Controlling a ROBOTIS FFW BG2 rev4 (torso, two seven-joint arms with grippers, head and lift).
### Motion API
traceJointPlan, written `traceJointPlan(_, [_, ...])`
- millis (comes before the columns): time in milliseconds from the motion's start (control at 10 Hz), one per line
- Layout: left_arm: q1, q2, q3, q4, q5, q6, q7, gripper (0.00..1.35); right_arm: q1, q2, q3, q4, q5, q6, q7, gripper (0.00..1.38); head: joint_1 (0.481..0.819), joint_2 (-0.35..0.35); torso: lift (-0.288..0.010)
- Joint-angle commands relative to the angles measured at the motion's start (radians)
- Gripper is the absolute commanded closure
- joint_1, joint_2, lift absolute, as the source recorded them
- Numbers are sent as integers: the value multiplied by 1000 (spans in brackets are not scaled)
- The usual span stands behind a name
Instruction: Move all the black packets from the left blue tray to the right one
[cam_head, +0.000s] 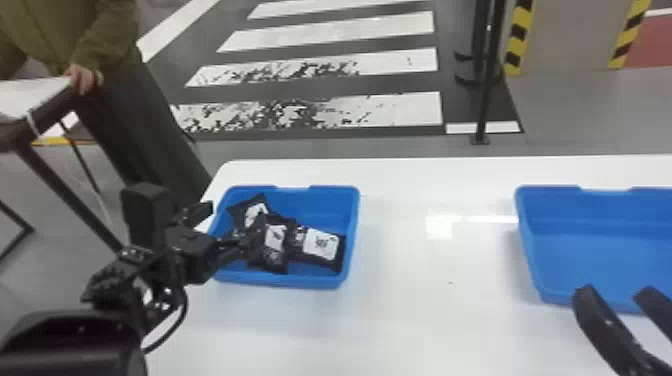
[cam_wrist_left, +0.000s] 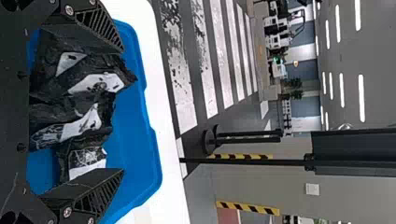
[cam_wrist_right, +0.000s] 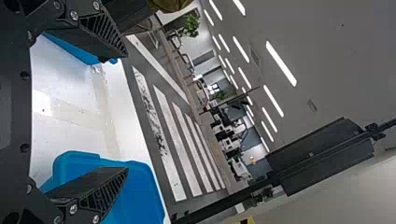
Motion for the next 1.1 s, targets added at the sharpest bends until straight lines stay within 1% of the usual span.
traceJointPlan(0, [-91,34,-52,58,-63,43,-1,130,-2,0,6,4,-3,0,0,165,695,218,-140])
traceJointPlan(100, [-130,42,-64,78,-106,85,-1,127,-4,0,6,4,-5,0,0,165,695,211,-140])
traceJointPlan(300, [-184,51,-94,124,-192,144,-10,125,-2,0,6,9,-9,0,0,167,695,219,-140])
traceJointPlan(400, [-233,57,-124,151,-308,139,-52,128,-4,0,8,9,-11,0,0,165,695,227,-140])
traceJointPlan(500, [-290,60,-151,190,-384,117,-101,131,-4,0,8,9,-11,0,0,165,695,228,-140])
traceJointPlan(600, [-319,60,-193,205,-398,114,-111,127,-4,0,10,9,-11,0,0,165,695,224,-140])
traceJointPlan(700, [-356,73,-247,225,-426,144,-137,127,-6,0,12,12,-13,2,0,165,695,209,-140])
traceJointPlan(800, [-408,91,-323,276,-473,154,-190,127,-6,0,12,14,-15,2,0,165,695,196,-140])
traceJointPlan(900, [-462,103,-391,343,-499,161,-243,128,-6,0,12,14,-17,2,0,165,695,163,-140])
traceJointPlan(1000, [-489,105,-429,370,-547,203,-275,131,-6,0,14,16,-21,2,0,165,695,129,-140])
